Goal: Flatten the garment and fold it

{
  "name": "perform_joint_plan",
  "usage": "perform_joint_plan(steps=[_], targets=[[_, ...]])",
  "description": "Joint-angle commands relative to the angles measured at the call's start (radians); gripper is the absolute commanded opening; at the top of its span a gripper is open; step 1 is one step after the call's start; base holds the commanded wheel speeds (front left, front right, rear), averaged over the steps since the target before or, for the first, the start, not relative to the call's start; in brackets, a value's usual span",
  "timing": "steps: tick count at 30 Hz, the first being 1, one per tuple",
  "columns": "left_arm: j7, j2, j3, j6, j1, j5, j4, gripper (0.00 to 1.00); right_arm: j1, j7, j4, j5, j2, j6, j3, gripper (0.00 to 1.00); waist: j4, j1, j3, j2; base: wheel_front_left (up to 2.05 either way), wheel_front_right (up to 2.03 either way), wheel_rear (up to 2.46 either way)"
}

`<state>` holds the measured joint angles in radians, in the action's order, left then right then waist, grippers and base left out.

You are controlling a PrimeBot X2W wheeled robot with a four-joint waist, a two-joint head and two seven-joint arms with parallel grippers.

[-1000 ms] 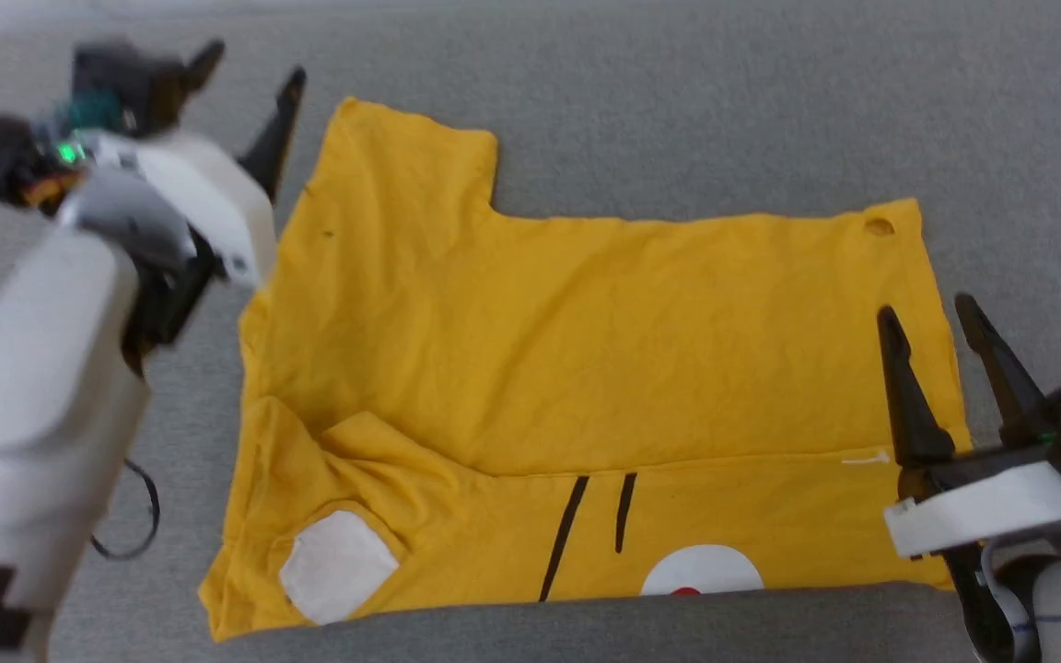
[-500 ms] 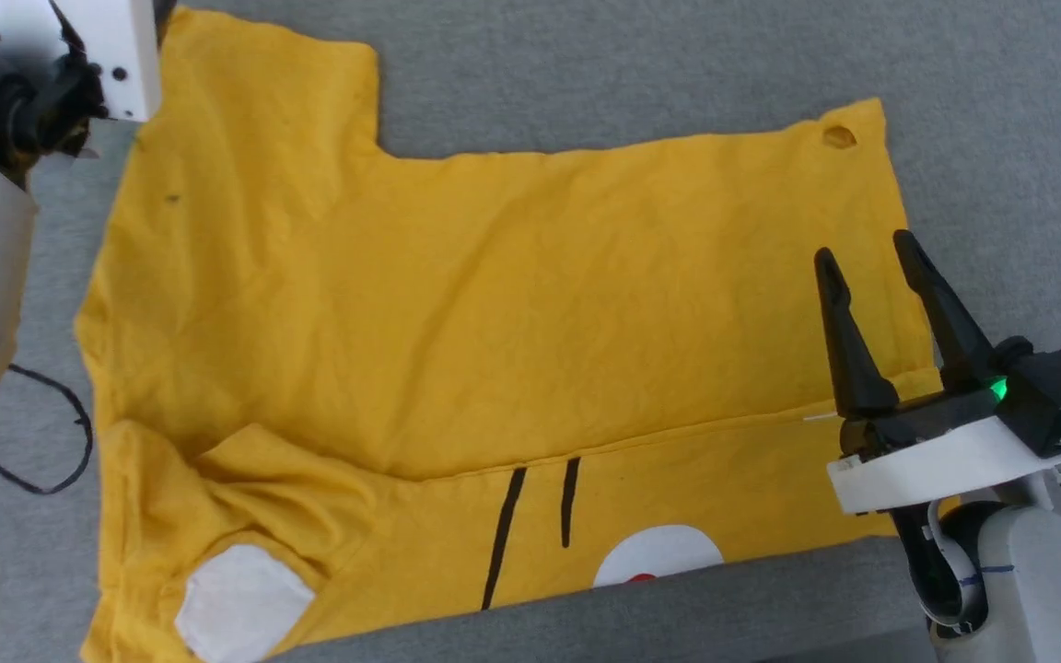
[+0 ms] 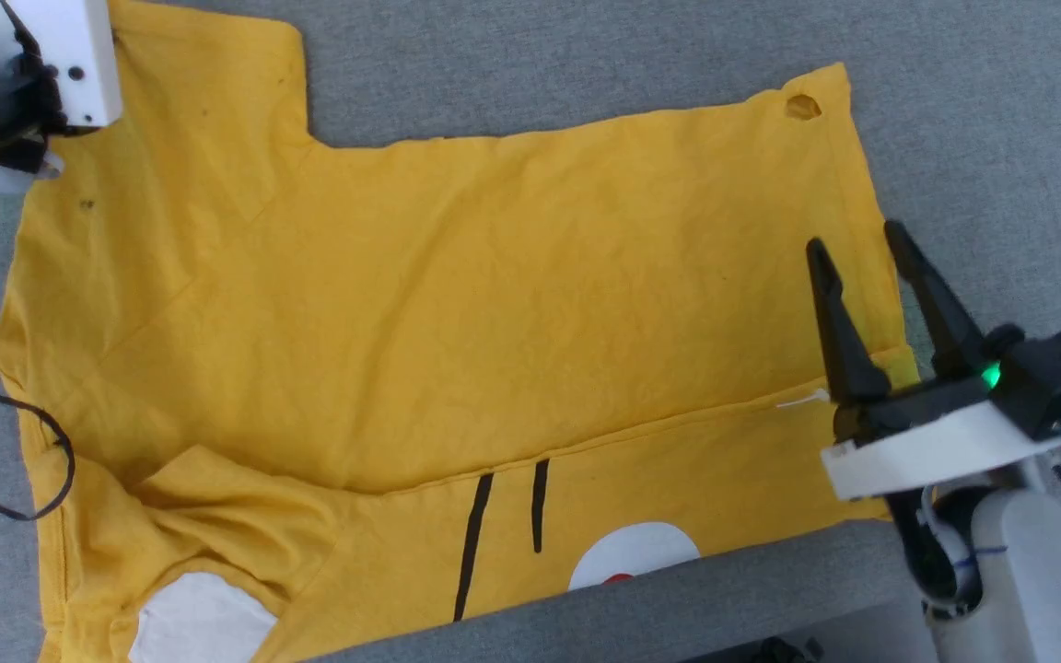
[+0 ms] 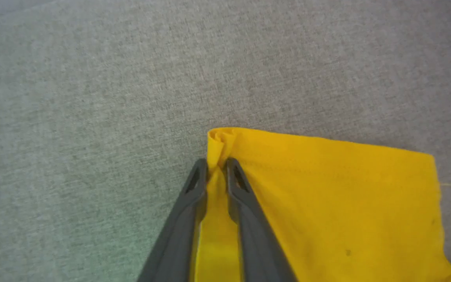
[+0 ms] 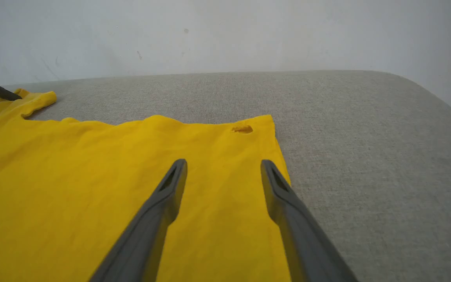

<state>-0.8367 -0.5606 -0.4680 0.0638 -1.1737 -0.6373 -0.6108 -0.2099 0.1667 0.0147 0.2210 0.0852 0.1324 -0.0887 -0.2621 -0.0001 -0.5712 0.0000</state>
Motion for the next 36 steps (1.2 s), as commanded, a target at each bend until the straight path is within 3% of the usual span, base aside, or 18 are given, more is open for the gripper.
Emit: perform_joint_plan(steps=[1, 7, 17, 23, 24, 25, 27, 31, 36], targets=[[-0.023, -0.002, -0.012, 0.005, 0.059, -0.013, 0.004, 0.00, -0.041, -0.007, 0.002, -0.005, 0.009, -0.002, 0.005, 1.00, 0.005, 0.0001, 0.000, 0.0000, 0.00, 0.00, 0.00], [-0.022, -0.015, -0.015, 0.013, 0.087, -0.014, 0.086, 0.00, -0.214, -0.100, -0.026, -0.051, 0.029, -0.002, 0.064, 1.00, 0.018, 0.0001, 0.000, 0.0000, 0.00, 0.00, 0.00], [-0.019, -0.002, -0.024, 0.016, 0.085, -0.021, 0.164, 0.00, -0.512, -0.642, -0.294, -0.070, 0.001, -0.002, 0.174, 1.00, 0.054, 0.0001, -0.017, 0.0000, 0.00, 0.00, 0.00], [0.000, 0.001, -0.026, 0.005, 0.080, -0.025, 0.175, 0.00, -0.597, -0.871, -0.378, -0.087, -0.010, -0.002, 0.178, 1.00, 0.068, 0.0001, -0.026, 0.0000, 0.00, 0.00, 0.00], [0.004, 0.003, -0.026, 0.004, 0.082, -0.026, 0.176, 0.00, -0.602, -0.909, -0.386, -0.092, -0.011, -0.002, 0.182, 0.65, 0.070, 0.0001, -0.025, 0.0000, 0.00, 0.00, 0.00], [0.008, 0.005, -0.028, 0.003, 0.084, -0.027, 0.177, 0.00, -0.606, -0.944, -0.389, -0.101, -0.011, -0.002, 0.188, 0.39, 0.073, 0.0001, -0.025, 0.0000, 0.00, 0.00, 0.00], [0.017, 0.009, -0.029, -0.002, 0.088, -0.030, 0.181, 0.00, -0.610, -0.993, -0.383, -0.119, -0.009, -0.002, 0.195, 0.04, 0.079, 0.0001, -0.024, 0.0000, 0.00, 0.00, 0.00], [0.101, 0.011, -0.029, -0.020, 0.098, -0.015, 0.197, 0.00, -0.592, -1.008, -0.343, -0.129, -0.010, -0.002, 0.199, 0.00, 0.087, 0.0001, -0.005, 0.0000, 0.00, 0.00, 0.00], [0.380, 0.026, 0.001, -0.044, 0.168, 0.012, 0.236, 0.00, -0.525, -0.851, -0.281, -0.110, 0.002, -0.002, 0.184, 0.00, 0.108, 0.0001, 0.056, 0.0000, 0.00, 0.00, 0.00]])
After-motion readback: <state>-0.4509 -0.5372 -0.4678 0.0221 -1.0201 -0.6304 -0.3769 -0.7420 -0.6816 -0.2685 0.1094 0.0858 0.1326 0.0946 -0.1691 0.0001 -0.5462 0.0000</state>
